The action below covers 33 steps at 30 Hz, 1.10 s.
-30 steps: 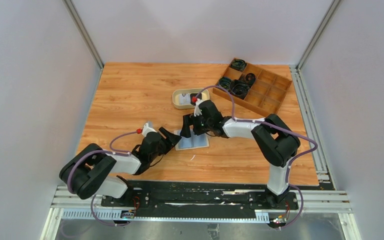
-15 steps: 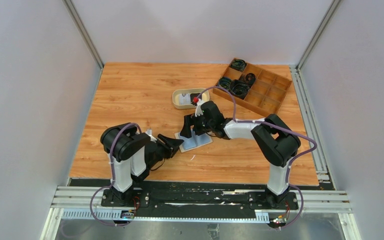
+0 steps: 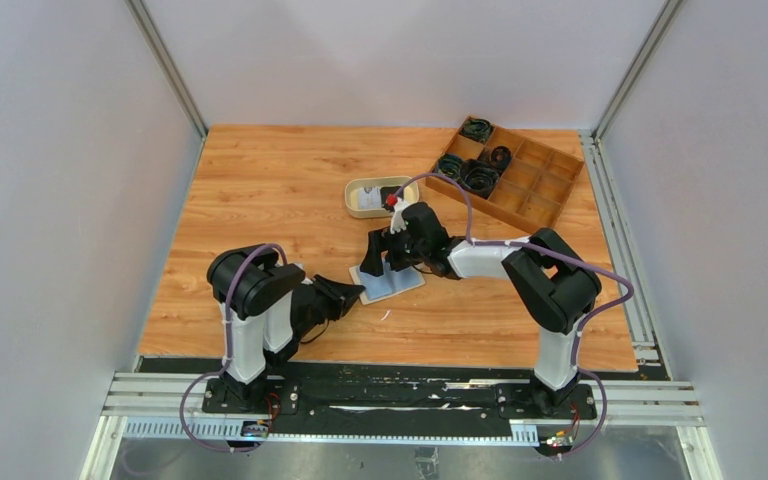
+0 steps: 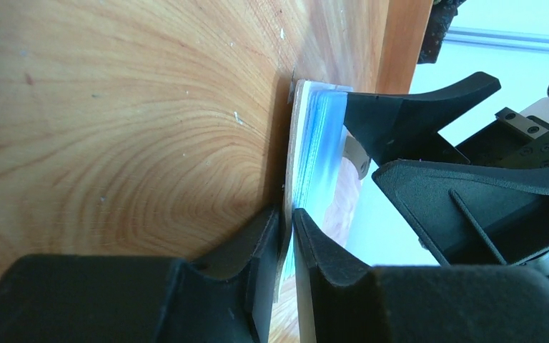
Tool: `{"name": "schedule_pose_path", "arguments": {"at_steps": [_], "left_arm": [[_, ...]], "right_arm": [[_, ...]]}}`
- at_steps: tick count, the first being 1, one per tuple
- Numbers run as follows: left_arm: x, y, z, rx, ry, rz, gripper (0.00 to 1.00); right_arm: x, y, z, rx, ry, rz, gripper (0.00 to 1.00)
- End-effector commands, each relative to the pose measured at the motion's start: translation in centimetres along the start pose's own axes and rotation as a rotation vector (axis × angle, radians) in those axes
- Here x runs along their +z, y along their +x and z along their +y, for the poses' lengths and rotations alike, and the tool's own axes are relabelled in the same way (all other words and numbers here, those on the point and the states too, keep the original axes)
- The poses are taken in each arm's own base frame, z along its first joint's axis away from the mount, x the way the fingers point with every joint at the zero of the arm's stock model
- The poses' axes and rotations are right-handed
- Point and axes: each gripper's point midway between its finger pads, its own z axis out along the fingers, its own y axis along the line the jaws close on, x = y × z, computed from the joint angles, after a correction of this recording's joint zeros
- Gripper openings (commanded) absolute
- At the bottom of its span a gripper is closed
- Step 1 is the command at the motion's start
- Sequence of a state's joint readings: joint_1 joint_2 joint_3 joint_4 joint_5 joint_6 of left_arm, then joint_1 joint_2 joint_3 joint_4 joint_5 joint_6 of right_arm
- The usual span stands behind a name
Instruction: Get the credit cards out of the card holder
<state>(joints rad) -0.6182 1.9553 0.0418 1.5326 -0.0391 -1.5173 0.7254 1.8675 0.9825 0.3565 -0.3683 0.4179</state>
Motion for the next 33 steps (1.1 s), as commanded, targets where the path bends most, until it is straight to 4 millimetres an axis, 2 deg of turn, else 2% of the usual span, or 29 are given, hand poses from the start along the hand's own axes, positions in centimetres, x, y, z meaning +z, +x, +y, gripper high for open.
{"name": "schedule_pose_path", "arguments": {"at_steps": [1,11,27,33], "left_arm": [[-2.7,-0.6,4.7,0.074,-0.147,-0.031,0.26],[-2.9,-0.8,4.7,0.077,-0.149,-0.038,0.41],[-4.2,-2.0,5.9,0.113,-0.216,-0.1,0.33],[-3.2,-1.4,5.7,0.132,-0.214,-0.065,0.35]], "right_arm": [[-0.7,10.1,-2.3,0.118,0.06,0.304,0.88],[-0.8,10.2,-2.3,0.118,0.058,0.303,0.88],[-0.8,10.6,-2.5,0.127,0.059,0.307,0.87],[-0.7,10.7,-2.4,0.129,0.055,0.309,0.87]]}}
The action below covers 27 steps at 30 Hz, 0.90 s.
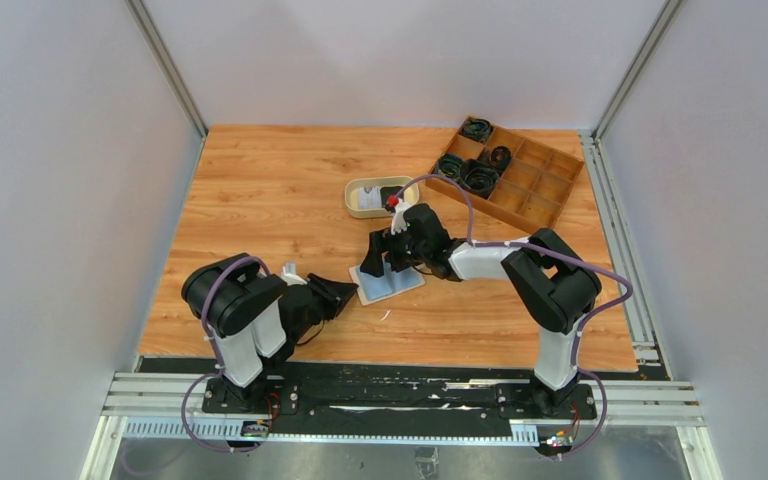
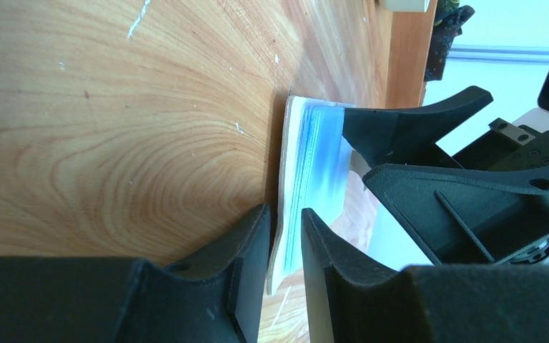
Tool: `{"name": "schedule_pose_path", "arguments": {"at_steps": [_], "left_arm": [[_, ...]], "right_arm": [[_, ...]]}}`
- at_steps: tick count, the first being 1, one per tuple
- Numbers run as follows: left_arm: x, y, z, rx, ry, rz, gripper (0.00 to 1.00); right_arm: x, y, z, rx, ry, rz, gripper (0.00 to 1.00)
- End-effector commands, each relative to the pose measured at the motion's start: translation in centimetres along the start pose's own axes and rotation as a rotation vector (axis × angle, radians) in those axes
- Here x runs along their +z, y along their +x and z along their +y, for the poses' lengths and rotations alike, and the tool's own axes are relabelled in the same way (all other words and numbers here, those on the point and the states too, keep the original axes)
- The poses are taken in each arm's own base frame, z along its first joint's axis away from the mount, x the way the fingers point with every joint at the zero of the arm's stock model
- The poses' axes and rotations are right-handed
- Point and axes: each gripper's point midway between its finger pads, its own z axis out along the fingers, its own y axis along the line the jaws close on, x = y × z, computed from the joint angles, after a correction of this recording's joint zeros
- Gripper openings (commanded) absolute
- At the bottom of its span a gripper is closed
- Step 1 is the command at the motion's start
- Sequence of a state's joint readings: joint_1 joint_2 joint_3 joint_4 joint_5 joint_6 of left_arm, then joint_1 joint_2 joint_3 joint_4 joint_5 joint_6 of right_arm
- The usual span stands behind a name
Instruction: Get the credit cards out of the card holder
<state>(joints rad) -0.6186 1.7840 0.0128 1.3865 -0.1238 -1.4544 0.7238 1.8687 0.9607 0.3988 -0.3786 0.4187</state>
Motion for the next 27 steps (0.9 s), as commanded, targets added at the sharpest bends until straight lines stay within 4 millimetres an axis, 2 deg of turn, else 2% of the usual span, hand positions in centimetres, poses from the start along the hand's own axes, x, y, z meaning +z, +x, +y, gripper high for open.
{"name": "schedule_pose_path", "arguments": {"at_steps": [1,6,9,11,15,16,23,25,27], "left_arm": [[-2.1,0.5,5.8,0.075,-0.184,0.031,0.35],[-2.0,0.8,5.6,0.046,-0.155,0.038,0.35],[-2.0,1.4,6.3,0.02,-0.174,0.065,0.34],[-2.0,1.5,6.4,0.024,-0.175,0.071,0.29],[-2.1,0.9,5.8,0.041,-0.153,0.043,0.04],[-2.1,0.9,5.7,0.04,-0.15,0.042,0.0],[-2.1,1.0,6.0,0.028,-0.163,0.049,0.0],[-2.1,1.0,6.0,0.028,-0.161,0.048,0.12],[-2.1,1.1,5.9,0.029,-0.158,0.05,0.19]], "right_arm": [[-0.9,10.5,-2.4,0.137,0.073,0.321,0.87],[-1.0,10.6,-2.5,0.134,0.076,0.323,0.87],[-1.0,10.5,-2.5,0.136,0.076,0.322,0.87],[-1.0,10.6,-2.5,0.137,0.077,0.323,0.86],[-1.1,10.6,-2.6,0.135,0.083,0.323,0.86],[-1.1,10.6,-2.6,0.136,0.083,0.323,0.86],[-1.2,9.8,-2.4,0.128,0.086,0.309,0.86],[-1.1,9.9,-2.4,0.128,0.084,0.311,0.86],[-1.1,10.1,-2.5,0.131,0.083,0.314,0.86]]}}
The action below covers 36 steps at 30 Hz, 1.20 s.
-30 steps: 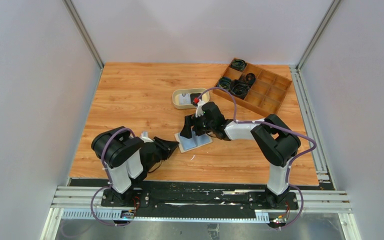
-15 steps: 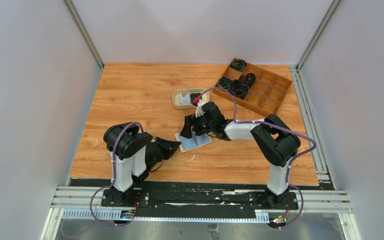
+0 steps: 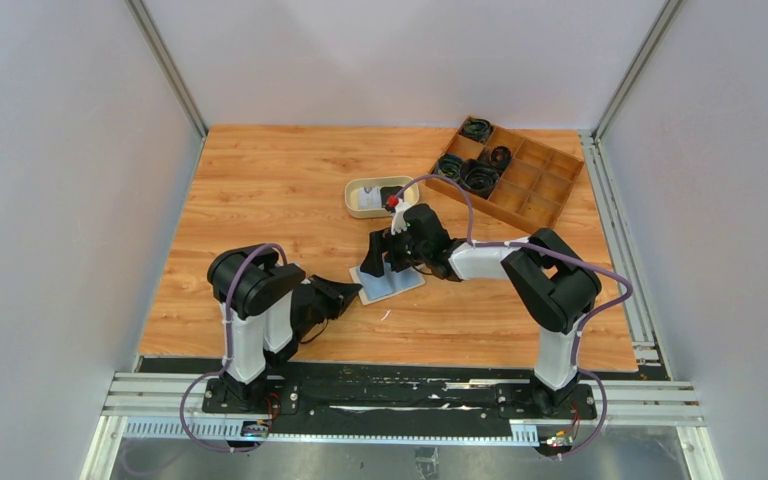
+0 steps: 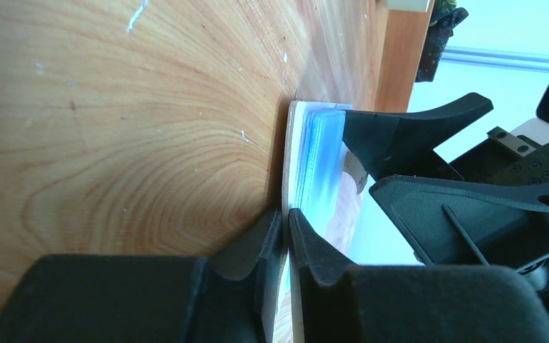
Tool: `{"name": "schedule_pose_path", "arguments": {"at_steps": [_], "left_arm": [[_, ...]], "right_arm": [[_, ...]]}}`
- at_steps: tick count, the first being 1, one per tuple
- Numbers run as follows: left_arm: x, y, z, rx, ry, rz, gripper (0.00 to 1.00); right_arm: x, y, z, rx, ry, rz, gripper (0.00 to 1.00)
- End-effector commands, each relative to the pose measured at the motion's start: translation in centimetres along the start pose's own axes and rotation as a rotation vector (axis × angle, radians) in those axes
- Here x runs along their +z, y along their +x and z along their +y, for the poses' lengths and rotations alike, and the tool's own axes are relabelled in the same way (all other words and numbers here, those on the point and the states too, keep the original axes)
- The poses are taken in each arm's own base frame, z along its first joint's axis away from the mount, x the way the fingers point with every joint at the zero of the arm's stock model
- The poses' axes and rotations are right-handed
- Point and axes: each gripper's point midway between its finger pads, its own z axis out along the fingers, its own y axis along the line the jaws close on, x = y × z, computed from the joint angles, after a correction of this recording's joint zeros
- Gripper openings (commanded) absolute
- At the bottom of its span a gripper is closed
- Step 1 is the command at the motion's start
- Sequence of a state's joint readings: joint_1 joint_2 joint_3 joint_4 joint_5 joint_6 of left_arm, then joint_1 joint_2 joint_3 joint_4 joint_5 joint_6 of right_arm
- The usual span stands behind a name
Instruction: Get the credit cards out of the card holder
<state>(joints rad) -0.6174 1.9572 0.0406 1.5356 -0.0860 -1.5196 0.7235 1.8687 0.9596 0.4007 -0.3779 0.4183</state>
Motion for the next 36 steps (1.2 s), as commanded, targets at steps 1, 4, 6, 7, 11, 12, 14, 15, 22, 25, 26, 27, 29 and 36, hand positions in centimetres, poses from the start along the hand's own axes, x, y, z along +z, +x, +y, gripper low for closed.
{"name": "schedule_pose_path", "arguments": {"at_steps": [1,4,6,7,11,12,14,15,22,25,26,27,29,36], "left_arm": [[-3.0,-0.1,5.4,0.093,-0.167,0.008,0.2],[-3.1,0.0,5.5,0.093,-0.169,0.011,0.21],[-3.1,0.0,5.5,0.093,-0.17,0.011,0.21],[-3.2,0.0,5.6,0.092,-0.173,0.011,0.2],[-3.4,-0.2,5.7,0.091,-0.179,0.003,0.2],[-3.5,-0.2,5.9,0.09,-0.184,0.0,0.19],[-3.6,-0.3,5.9,0.088,-0.186,-0.004,0.19],[-3.6,-0.3,5.9,0.088,-0.187,-0.003,0.19],[-3.6,-0.4,6.1,0.088,-0.192,-0.007,0.28],[-3.7,-0.4,6.1,0.088,-0.195,-0.008,0.33],[-3.7,-0.4,6.1,0.088,-0.194,-0.008,0.33],[-3.8,-0.4,6.2,0.088,-0.197,-0.008,0.33],[-3.8,-0.4,6.2,0.087,-0.198,-0.007,0.31],[-4.0,-0.3,6.6,0.082,-0.213,-0.003,0.26]], "right_arm": [[-1.1,10.1,-2.5,0.133,0.083,0.315,0.86],[-1.1,10.2,-2.4,0.134,0.082,0.317,0.86],[-1.0,10.2,-2.5,0.135,0.081,0.318,0.85],[-1.0,10.2,-2.5,0.134,0.081,0.318,0.85],[-0.9,10.3,-2.5,0.136,0.077,0.32,0.85],[-0.9,10.4,-2.5,0.134,0.076,0.32,0.85],[-1.0,10.5,-2.5,0.136,0.077,0.322,0.85],[-1.0,10.5,-2.5,0.137,0.078,0.323,0.85],[-1.0,10.8,-2.6,0.139,0.078,0.327,0.85],[-1.0,10.7,-2.5,0.138,0.076,0.326,0.85],[-1.0,10.7,-2.5,0.138,0.076,0.326,0.85],[-1.0,10.7,-2.5,0.137,0.075,0.325,0.85],[-1.0,10.7,-2.5,0.139,0.076,0.326,0.85],[-1.1,10.9,-2.6,0.138,0.077,0.329,0.85]]}}
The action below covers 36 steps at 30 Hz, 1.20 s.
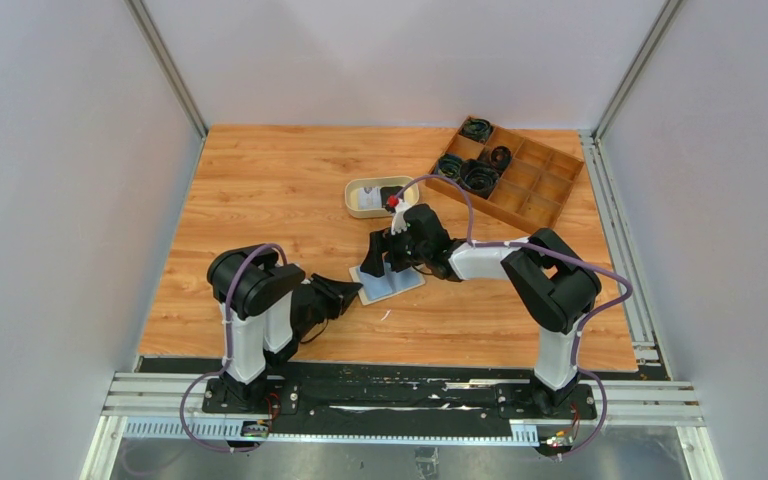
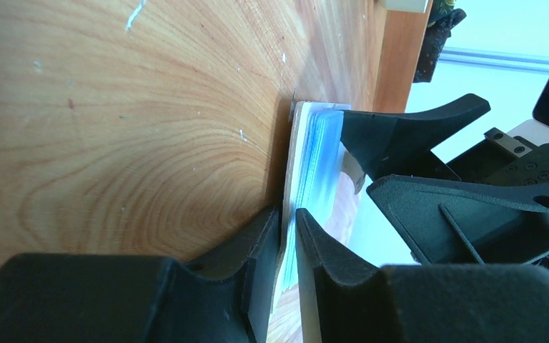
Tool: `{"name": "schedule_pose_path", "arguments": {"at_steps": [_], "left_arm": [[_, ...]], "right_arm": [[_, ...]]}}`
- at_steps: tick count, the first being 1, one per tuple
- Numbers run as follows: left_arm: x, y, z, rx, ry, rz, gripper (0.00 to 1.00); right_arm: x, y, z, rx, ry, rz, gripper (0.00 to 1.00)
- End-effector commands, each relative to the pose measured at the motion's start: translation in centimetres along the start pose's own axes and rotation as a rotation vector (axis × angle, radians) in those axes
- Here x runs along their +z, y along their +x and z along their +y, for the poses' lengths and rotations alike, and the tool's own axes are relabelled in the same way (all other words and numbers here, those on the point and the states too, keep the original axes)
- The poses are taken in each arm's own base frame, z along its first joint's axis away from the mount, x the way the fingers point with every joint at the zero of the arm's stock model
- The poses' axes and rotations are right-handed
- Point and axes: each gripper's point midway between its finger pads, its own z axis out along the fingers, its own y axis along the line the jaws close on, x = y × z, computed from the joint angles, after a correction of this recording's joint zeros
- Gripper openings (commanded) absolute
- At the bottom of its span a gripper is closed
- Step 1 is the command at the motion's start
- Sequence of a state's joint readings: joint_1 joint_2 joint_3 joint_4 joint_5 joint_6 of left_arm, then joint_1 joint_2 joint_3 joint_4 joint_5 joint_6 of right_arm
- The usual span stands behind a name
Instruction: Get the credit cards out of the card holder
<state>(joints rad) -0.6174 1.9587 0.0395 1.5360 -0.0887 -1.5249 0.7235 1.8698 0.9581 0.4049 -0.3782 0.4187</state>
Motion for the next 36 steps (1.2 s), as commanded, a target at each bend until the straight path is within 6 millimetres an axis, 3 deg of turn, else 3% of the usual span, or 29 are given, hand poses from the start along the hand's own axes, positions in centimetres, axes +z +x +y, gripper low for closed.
{"name": "schedule_pose_path", "arguments": {"at_steps": [1,12,21,36], "left_arm": [[-3.9,-0.3,6.6,0.088,-0.211,0.0,0.26],[-4.0,-0.4,6.5,0.116,-0.21,-0.003,0.29],[-4.6,-1.2,7.7,0.16,-0.292,-0.031,0.28],[-3.3,-0.2,7.1,0.179,-0.28,0.021,0.33]], "right_arm": [[-1.1,11.0,-2.6,0.139,0.079,0.332,0.85],[-1.1,11.1,-2.6,0.144,0.076,0.332,0.85],[-0.9,11.1,-2.6,0.145,0.074,0.334,0.85],[-0.9,11.2,-2.7,0.149,0.074,0.336,0.85]]}}
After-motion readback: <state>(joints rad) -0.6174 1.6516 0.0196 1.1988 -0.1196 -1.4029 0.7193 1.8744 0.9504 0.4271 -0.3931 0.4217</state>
